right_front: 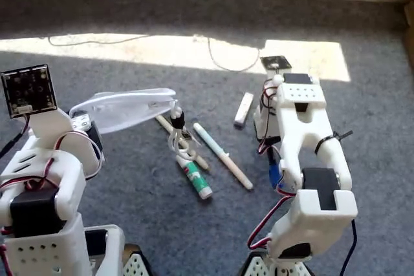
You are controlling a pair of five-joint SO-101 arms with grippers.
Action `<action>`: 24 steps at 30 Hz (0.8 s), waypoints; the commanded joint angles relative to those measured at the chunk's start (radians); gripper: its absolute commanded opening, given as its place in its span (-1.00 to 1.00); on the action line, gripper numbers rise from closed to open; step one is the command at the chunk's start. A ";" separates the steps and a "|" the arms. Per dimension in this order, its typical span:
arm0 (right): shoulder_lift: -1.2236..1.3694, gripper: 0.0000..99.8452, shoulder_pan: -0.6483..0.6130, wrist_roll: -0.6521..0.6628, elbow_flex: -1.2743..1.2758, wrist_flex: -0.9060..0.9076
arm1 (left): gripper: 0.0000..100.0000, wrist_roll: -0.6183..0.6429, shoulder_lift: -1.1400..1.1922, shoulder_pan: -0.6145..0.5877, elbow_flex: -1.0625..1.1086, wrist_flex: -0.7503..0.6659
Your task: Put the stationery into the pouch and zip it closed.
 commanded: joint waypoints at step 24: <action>0.134 -0.75 -0.031 0.003 0.015 -0.068 | -0.98 0.008 -0.004 0.015 -0.002 -0.018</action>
